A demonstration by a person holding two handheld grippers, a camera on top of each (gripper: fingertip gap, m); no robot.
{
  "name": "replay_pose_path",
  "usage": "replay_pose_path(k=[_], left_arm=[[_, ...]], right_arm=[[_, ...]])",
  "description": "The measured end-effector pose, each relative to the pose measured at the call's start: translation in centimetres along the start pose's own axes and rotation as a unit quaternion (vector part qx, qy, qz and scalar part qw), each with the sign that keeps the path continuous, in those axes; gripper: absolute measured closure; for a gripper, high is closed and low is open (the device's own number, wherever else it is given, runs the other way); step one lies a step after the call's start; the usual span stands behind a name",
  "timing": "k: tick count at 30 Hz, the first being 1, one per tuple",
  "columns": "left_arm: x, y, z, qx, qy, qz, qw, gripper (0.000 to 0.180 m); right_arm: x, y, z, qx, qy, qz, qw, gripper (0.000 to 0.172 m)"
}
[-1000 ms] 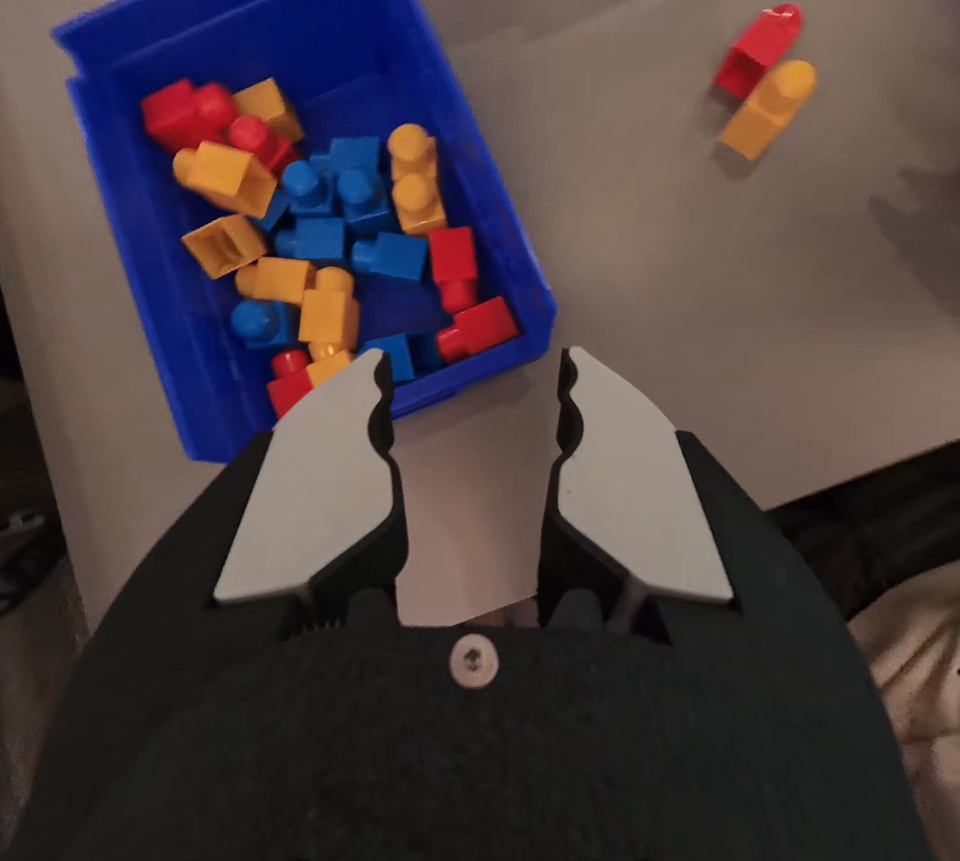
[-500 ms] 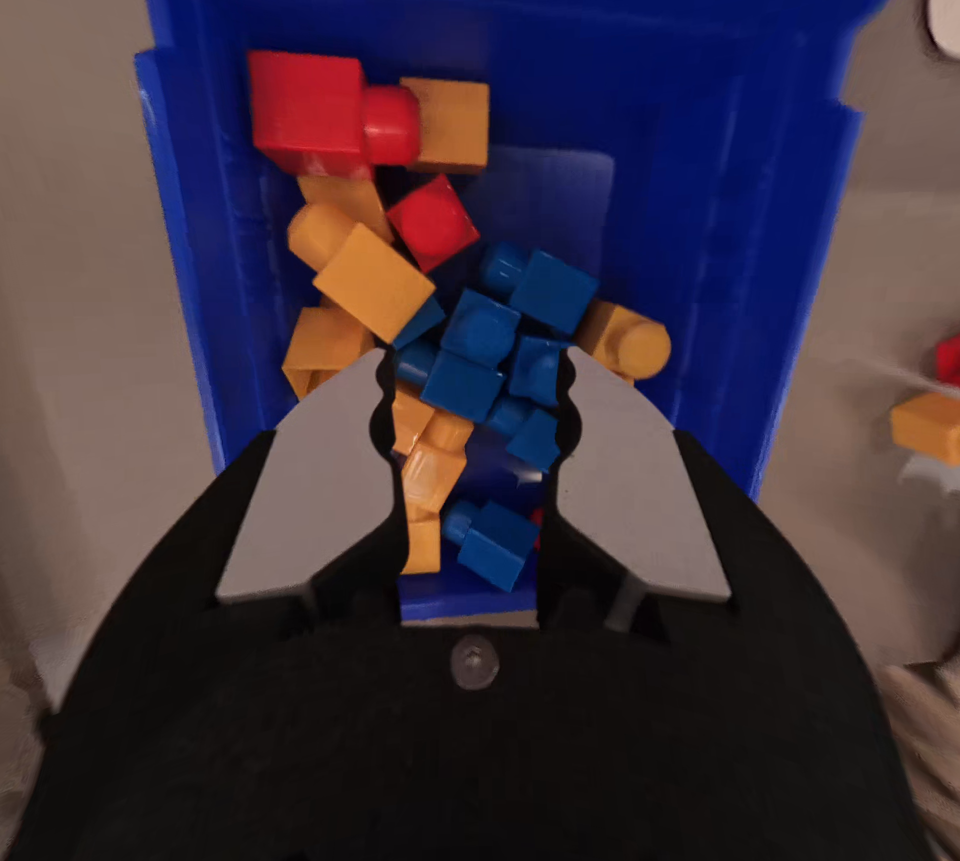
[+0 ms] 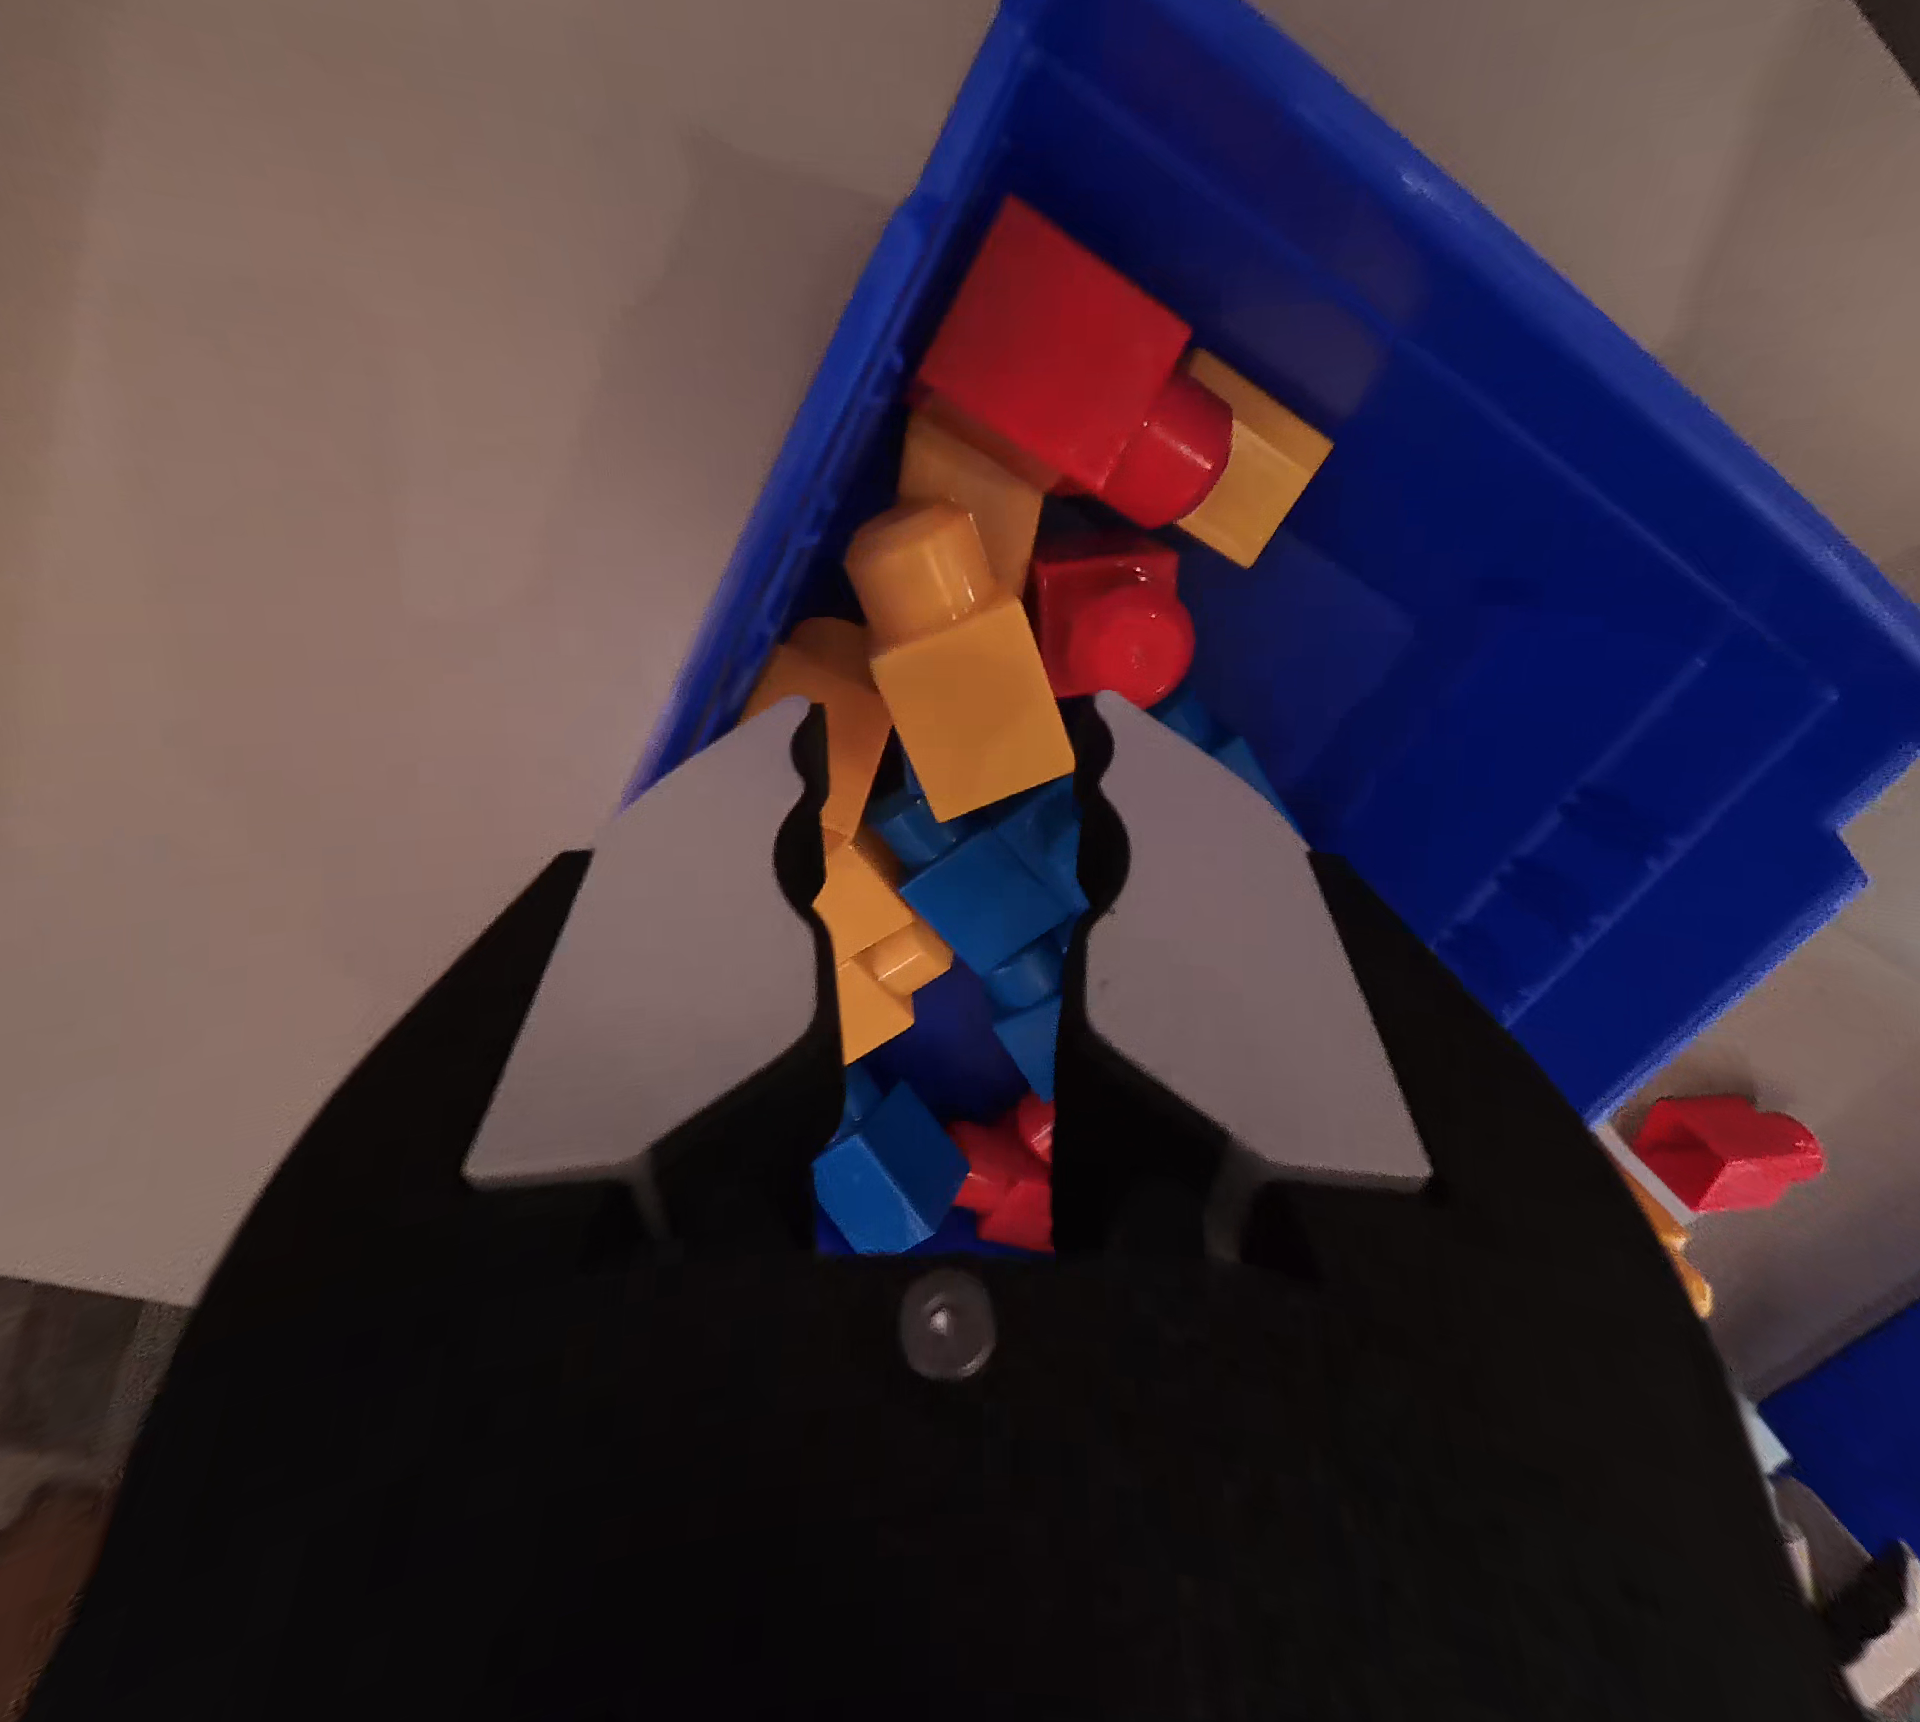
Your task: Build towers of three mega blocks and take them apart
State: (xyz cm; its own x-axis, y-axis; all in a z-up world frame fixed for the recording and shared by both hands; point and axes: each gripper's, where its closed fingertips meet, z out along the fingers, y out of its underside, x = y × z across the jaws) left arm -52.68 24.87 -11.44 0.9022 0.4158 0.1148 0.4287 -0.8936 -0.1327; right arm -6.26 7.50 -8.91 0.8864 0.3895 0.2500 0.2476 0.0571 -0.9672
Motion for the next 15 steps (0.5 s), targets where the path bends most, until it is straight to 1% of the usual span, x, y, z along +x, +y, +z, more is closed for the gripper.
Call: replay_pose_path(k=[5,7,8,12,14,15], left_arm=[[0.7,-0.1,1.7,-0.016,0.000,-0.016,1.000,0.136],[0.6,-0.3,2.1,-0.012,-0.006,-0.025,1.000,0.140],[0.5,-0.4,2.2,-0.011,-0.010,-0.030,0.999,0.146],[0.2,0.2,3.7,-0.021,-0.034,-0.026,0.999,0.143],[0.2,1.2,4.9,-0.050,-0.042,-0.016,0.998,0.143],[0.1,1.0,5.1,-0.042,-0.045,-0.010,0.998,0.142]], right_arm=[[0.1,0.0,-0.1,0.002,-0.005,0.016,1.000,0.140],[0.1,0.0,-0.2,0.002,-0.008,0.021,1.000,0.140],[0.0,0.0,-0.1,0.001,-0.010,0.024,1.000,0.140],[-0.2,0.0,0.0,0.000,-0.017,0.028,0.999,0.140],[-0.2,-0.1,-0.1,0.002,-0.017,0.028,0.999,0.140],[-0.2,-0.1,-0.1,0.002,-0.017,0.030,0.999,0.140]])
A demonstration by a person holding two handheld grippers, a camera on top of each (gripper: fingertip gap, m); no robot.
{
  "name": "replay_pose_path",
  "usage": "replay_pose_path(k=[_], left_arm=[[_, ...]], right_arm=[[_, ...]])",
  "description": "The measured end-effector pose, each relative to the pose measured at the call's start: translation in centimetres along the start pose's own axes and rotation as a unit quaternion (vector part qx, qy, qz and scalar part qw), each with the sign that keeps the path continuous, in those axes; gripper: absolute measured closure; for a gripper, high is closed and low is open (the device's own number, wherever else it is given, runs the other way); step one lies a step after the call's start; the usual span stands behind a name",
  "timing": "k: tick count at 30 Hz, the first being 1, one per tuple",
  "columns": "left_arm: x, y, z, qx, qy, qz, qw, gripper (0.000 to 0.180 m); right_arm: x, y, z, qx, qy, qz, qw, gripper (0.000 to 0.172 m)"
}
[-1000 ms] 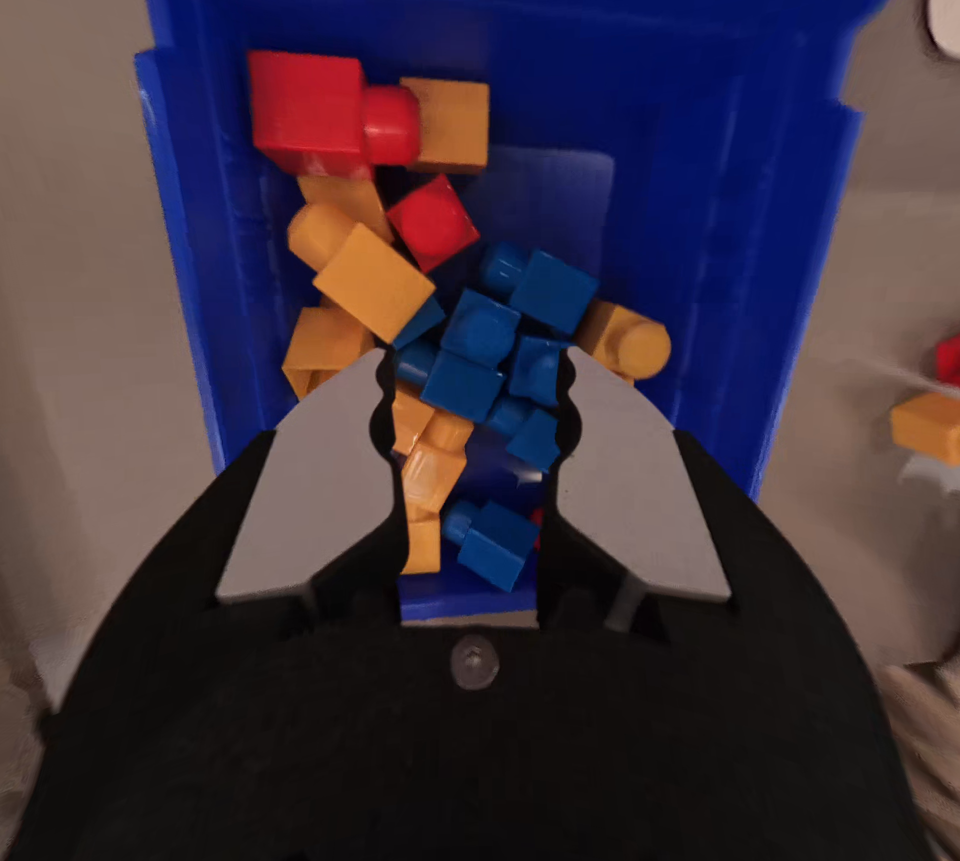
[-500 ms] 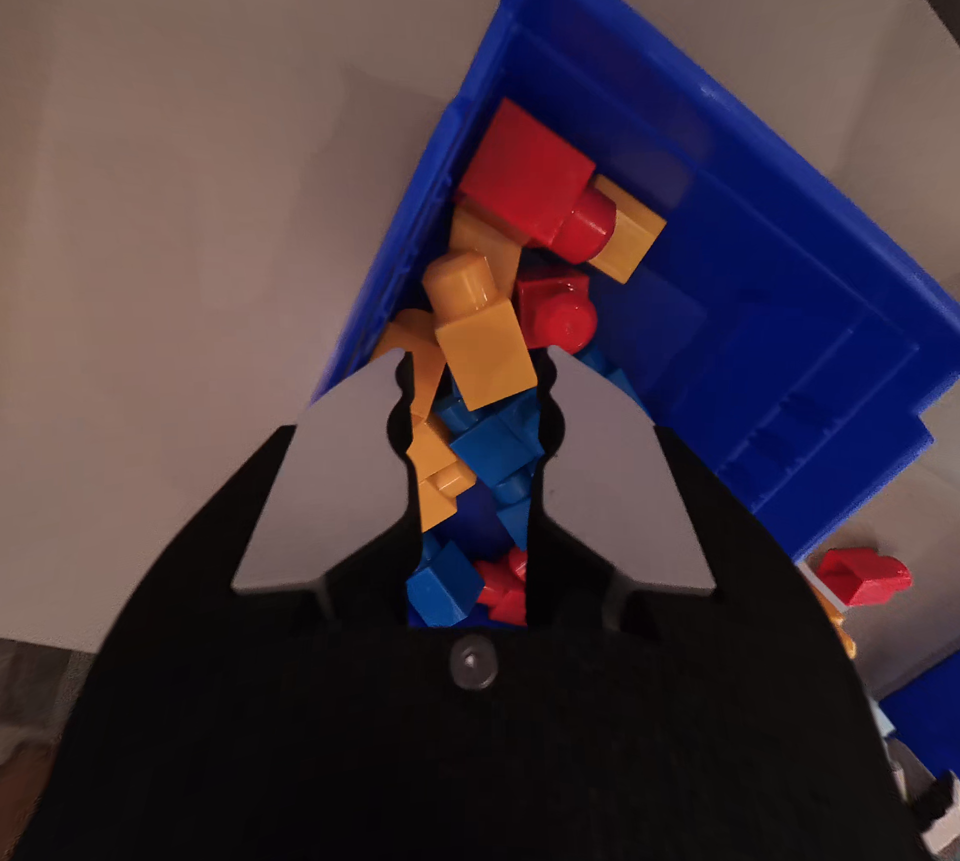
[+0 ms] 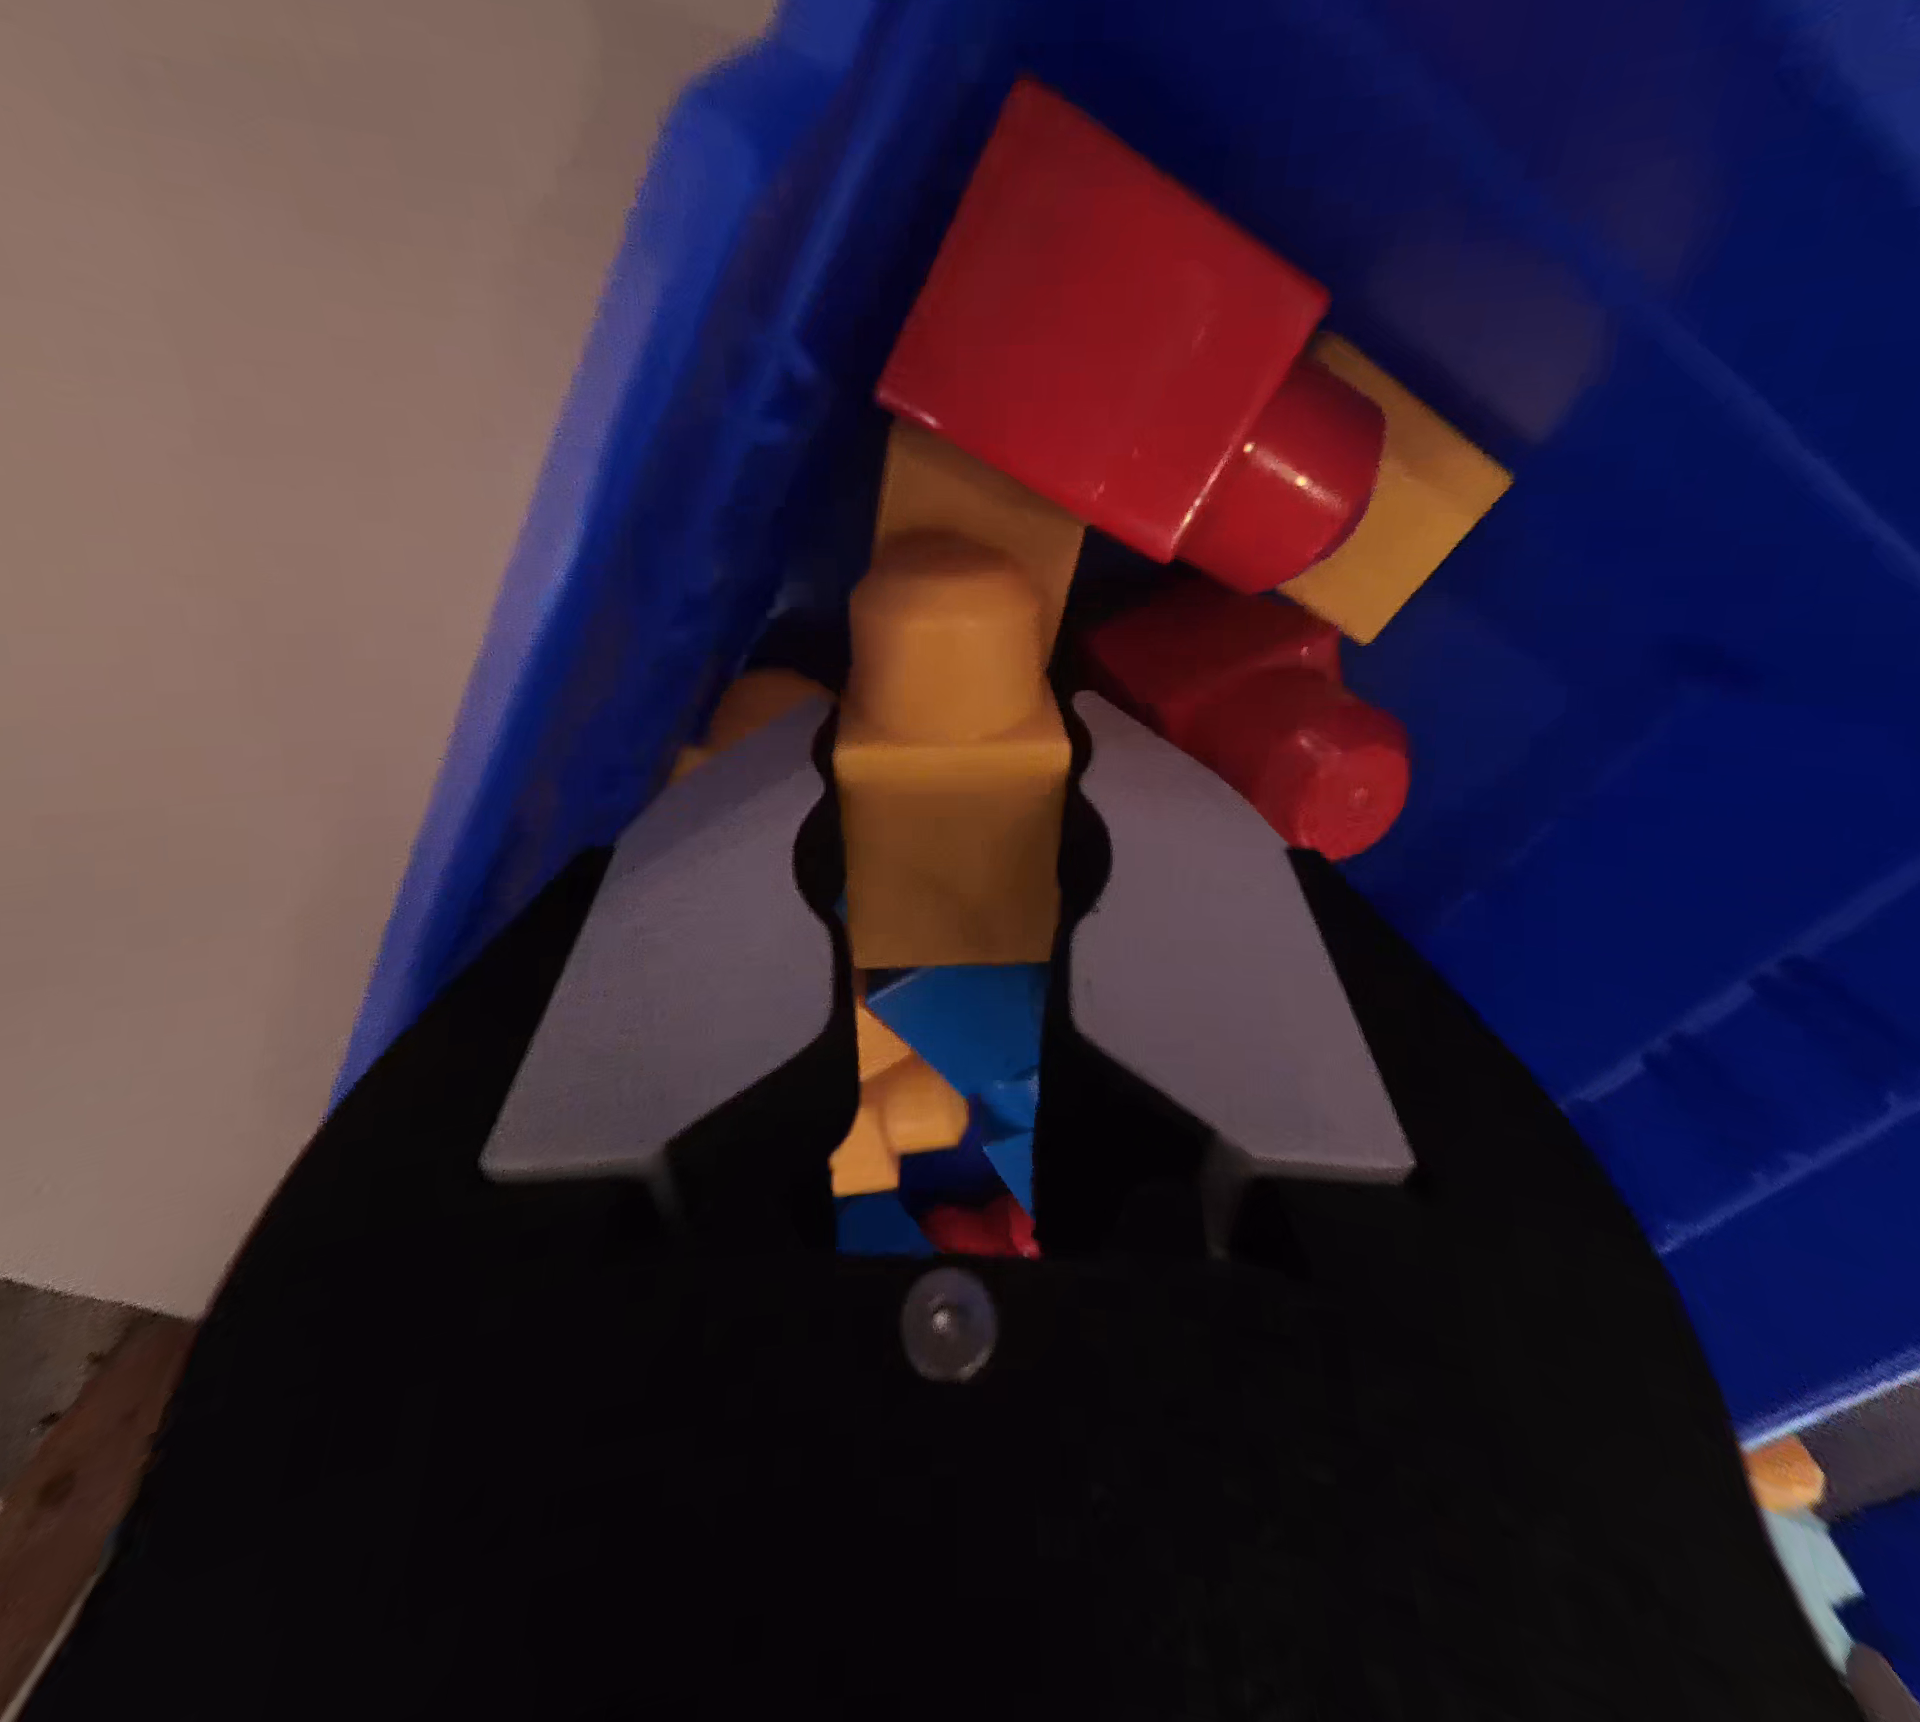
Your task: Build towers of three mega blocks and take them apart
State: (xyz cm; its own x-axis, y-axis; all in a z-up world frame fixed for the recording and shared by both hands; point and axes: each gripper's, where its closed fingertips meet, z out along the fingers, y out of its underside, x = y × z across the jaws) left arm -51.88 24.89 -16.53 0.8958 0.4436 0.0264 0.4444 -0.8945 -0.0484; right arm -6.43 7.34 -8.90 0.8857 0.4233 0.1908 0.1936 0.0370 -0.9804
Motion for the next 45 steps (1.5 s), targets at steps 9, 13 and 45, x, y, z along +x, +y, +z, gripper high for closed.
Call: replay_pose_path(k=[9,13,45], left_arm=[[1.9,-0.1,-4.7,0.036,0.008,0.164,0.986,0.143],[2.5,1.8,-8.7,0.076,0.018,0.252,0.965,0.143],[25.6,34.4,-4.7,0.338,0.416,0.631,0.561,0.143]], right_arm=[[0.1,0.0,-0.1,0.002,0.003,0.001,1.000,0.140],[0.2,0.0,-0.3,0.005,0.007,-0.003,1.000,0.140],[0.9,-0.1,-1.2,0.025,-0.074,0.004,0.997,0.148]])
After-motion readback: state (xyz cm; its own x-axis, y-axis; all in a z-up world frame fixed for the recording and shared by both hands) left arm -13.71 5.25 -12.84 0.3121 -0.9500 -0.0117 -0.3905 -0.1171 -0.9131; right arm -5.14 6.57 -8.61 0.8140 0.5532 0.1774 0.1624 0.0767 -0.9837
